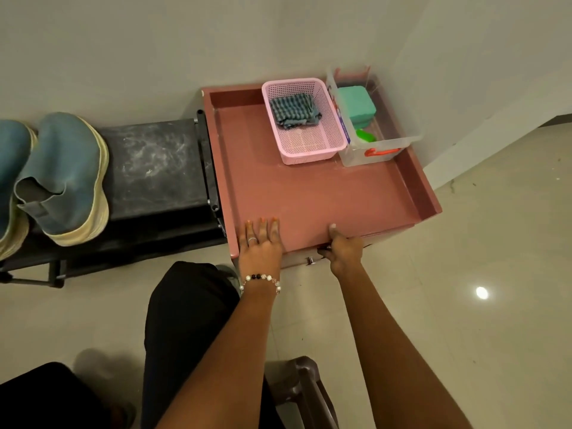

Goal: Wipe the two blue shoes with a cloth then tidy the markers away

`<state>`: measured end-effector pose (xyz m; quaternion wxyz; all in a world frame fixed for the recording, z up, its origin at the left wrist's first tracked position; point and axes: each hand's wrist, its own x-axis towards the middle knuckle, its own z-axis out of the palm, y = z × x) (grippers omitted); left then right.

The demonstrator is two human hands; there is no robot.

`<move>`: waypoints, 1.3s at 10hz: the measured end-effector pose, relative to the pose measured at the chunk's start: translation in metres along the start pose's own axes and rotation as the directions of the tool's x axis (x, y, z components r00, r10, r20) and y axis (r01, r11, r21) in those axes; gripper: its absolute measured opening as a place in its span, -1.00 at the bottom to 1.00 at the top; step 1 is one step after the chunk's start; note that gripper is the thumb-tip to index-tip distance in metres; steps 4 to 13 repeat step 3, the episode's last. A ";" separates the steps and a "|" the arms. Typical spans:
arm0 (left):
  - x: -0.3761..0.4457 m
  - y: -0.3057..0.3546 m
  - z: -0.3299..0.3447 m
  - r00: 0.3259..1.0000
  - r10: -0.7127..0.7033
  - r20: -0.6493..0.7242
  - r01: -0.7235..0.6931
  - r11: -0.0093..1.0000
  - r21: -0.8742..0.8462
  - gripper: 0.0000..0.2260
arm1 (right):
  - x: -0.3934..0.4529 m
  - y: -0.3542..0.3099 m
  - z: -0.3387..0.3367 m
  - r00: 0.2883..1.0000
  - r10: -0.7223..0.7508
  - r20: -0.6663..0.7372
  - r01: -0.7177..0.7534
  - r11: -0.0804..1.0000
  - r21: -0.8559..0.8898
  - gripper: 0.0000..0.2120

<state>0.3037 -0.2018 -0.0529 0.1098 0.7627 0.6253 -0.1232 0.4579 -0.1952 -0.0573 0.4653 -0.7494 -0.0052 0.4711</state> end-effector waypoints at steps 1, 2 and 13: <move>0.001 0.005 -0.013 0.997 0.000 0.078 0.001 1.000 -0.012 -0.49 | 0.000 -0.008 0.000 1.000 0.012 0.024 -0.012 1.000 0.008 -0.83; 0.012 0.001 -0.039 0.988 0.093 0.120 -0.095 0.995 0.012 -0.55 | -0.007 -0.026 -0.003 0.998 0.056 0.040 -0.037 0.926 -0.376 -0.83; 0.037 -0.037 -0.070 0.912 0.371 0.174 -0.331 0.917 -0.222 -0.65 | -0.019 -0.054 0.020 0.991 -0.021 0.132 0.105 0.738 -0.667 -0.87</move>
